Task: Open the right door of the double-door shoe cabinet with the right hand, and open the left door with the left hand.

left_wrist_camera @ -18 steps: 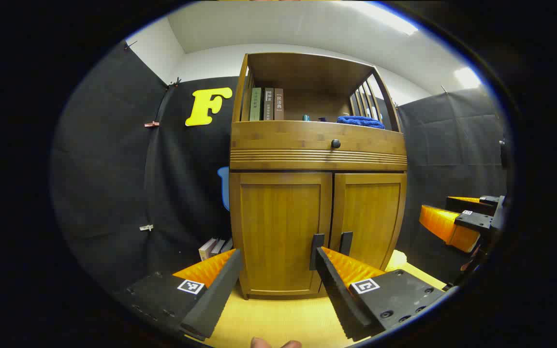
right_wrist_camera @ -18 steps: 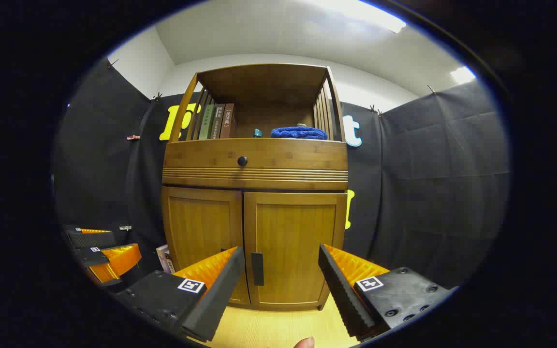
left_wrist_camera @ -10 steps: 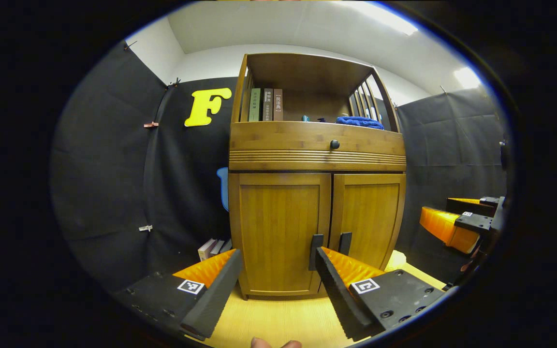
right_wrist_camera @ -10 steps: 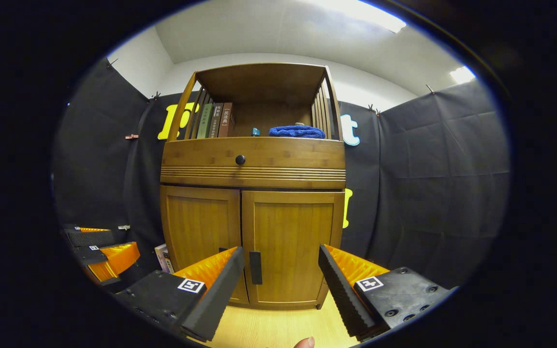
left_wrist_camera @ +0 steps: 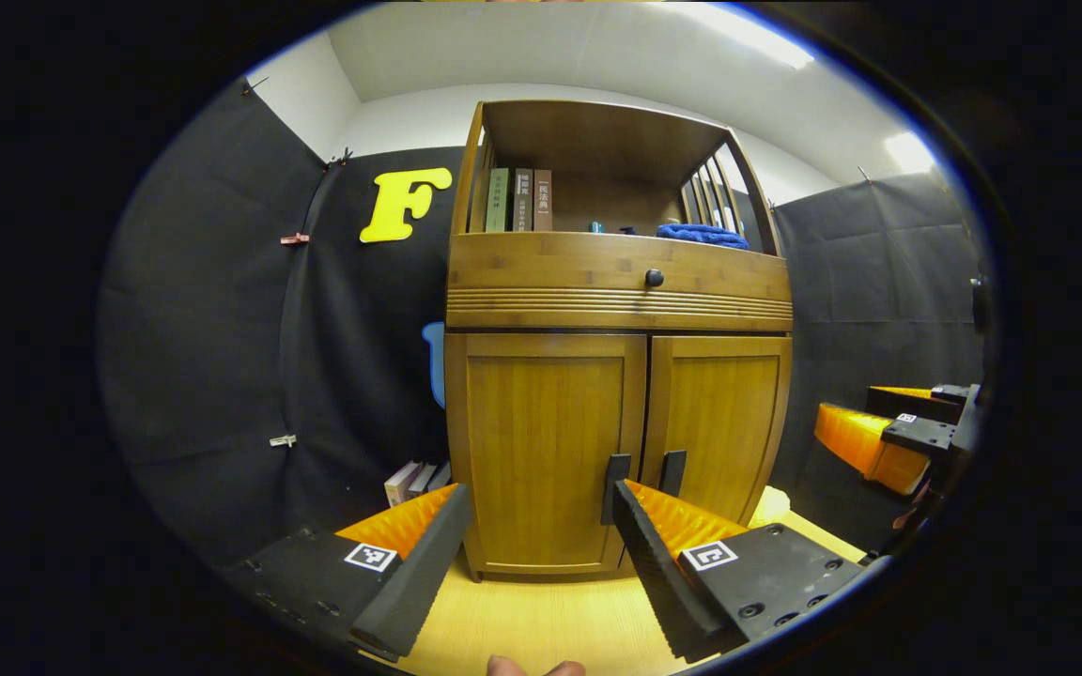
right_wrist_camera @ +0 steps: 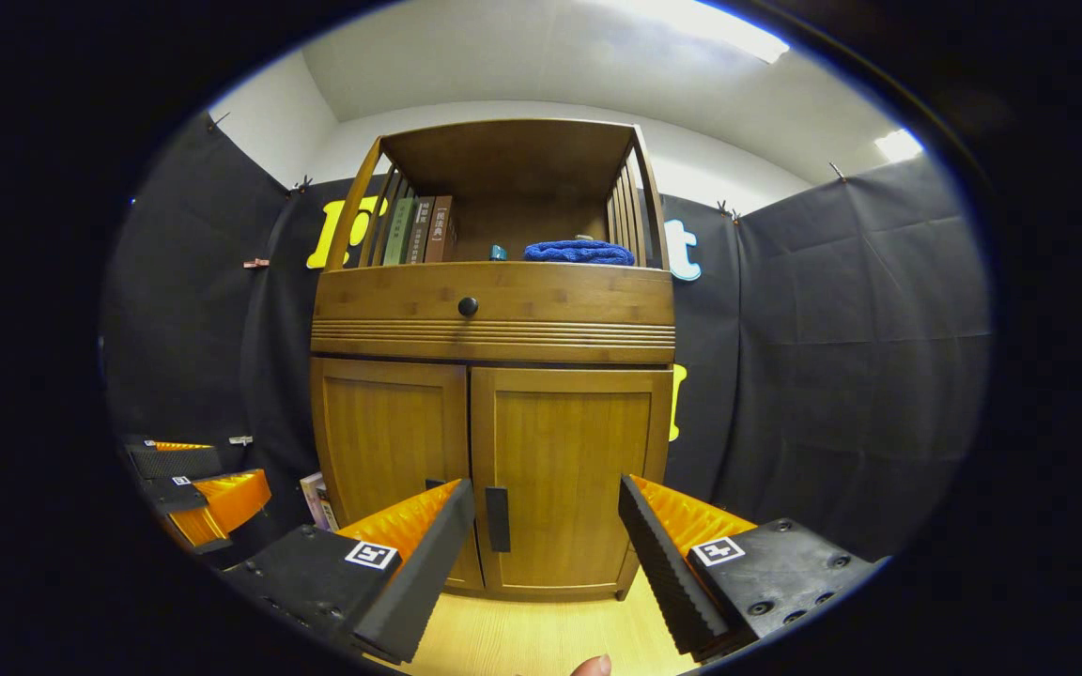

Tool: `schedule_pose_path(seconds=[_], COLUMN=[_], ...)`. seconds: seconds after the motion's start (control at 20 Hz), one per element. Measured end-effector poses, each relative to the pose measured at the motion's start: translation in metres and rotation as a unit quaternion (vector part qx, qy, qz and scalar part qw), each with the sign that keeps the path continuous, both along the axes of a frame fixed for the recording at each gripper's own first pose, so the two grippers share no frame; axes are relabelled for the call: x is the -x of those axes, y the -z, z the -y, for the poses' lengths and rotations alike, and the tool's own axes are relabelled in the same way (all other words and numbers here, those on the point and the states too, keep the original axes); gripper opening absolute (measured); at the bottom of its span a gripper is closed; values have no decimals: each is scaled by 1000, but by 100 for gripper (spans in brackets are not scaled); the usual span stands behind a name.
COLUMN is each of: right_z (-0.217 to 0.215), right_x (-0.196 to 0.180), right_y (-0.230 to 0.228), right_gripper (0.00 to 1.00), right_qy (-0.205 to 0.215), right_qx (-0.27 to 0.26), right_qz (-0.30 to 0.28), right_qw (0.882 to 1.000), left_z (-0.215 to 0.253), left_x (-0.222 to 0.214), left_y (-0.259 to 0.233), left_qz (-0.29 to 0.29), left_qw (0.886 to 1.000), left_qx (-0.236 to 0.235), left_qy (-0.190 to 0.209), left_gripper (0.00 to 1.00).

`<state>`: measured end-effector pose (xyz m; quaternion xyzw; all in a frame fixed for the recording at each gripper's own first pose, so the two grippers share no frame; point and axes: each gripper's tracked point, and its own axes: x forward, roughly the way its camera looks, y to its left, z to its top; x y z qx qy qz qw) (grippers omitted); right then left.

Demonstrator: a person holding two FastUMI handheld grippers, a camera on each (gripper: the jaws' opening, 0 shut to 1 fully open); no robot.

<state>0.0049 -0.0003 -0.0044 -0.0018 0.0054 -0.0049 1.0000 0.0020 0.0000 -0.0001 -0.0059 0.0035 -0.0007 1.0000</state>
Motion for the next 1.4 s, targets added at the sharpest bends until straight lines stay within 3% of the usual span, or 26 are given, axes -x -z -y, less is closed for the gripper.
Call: schedule_pose_path(seconds=[0.4, 0.65, 1.1, 1.3, 1.35, 1.4], right_z=[-14, -31, -50, -58, -61, -65], right_x=[-30, -74, -177, -207, -213, -216], right_y=[31, 98, 169, 200, 205, 209], right_gripper=[98, 96, 98, 75, 60, 53], right_qy=[-17, -38, -39, -34, -34, -36], right_qx=[-10, -6, -20, -8, -7, -11], right_qz=[-42, -109, -139, -149, -151, -152], right_qw=[999, 993, 989, 988, 988, 988], left_z=[-4, -14, -43, -59, -61, -67], left_x=[-8, -14, -20, -19, -19, -19], left_y=[5, 16, 39, 44, 45, 47], left_qz=[-4, -15, -37, -41, -43, -46], left_qw=[1000, 1000, 999, 998, 998, 997], left_qx=[12, -3, 0, 6, 7, 8], left_qy=[3, -8, -28, -46, -50, -55], left_gripper=[94, 94, 94, 93, 93, 93])
